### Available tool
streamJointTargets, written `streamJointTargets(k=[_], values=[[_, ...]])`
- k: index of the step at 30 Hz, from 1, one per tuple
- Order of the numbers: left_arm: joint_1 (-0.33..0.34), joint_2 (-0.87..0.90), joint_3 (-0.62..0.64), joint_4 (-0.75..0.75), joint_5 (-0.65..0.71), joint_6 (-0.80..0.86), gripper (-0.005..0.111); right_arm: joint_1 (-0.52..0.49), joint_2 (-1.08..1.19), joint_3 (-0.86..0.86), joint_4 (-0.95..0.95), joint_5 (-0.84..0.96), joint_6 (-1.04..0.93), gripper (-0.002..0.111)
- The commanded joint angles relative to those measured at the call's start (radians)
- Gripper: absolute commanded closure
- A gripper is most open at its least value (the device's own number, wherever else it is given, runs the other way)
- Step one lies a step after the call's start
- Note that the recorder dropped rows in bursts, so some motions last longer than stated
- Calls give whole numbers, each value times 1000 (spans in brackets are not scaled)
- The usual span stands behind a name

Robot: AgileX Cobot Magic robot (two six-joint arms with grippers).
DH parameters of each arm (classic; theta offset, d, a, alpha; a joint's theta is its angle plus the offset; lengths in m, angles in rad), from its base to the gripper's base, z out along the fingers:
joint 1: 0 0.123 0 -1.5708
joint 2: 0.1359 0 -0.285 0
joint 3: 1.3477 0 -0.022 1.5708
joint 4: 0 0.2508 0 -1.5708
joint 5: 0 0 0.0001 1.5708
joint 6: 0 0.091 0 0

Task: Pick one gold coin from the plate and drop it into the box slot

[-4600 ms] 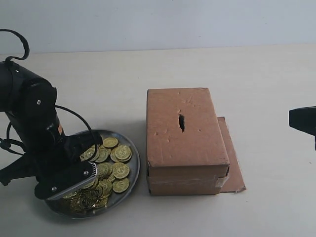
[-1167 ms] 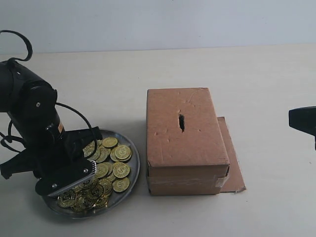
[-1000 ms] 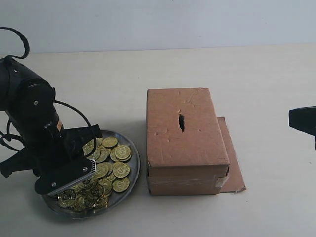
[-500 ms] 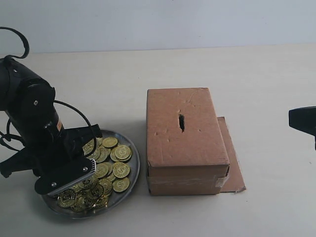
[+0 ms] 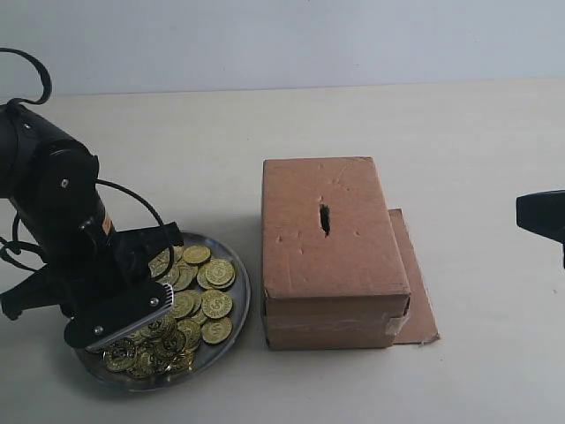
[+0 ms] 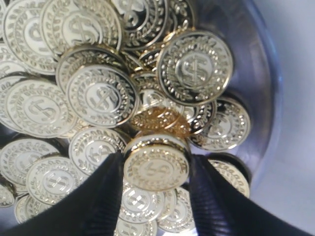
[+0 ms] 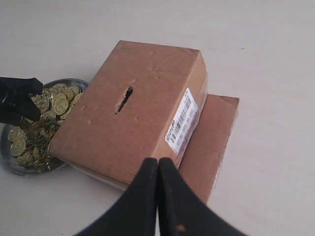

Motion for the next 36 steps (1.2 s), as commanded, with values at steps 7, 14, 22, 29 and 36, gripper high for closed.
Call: streamJointTargets(k=[7, 14, 22, 29, 36], values=[[-3, -5, 2, -30, 3, -7, 70, 2, 1, -8, 8, 1, -8, 108], [-3, 1, 2, -30, 5, -7, 70, 2, 1, -8, 8, 1, -8, 108], [-3, 1, 2, -32, 5, -7, 70, 2, 1, -8, 8, 1, -8, 108], [-3, 1, 2, -32, 5, -7, 70, 2, 1, -8, 8, 1, -8, 108], [-3, 1, 2, -34, 5, -7, 70, 2, 1, -8, 8, 1, -8, 108]])
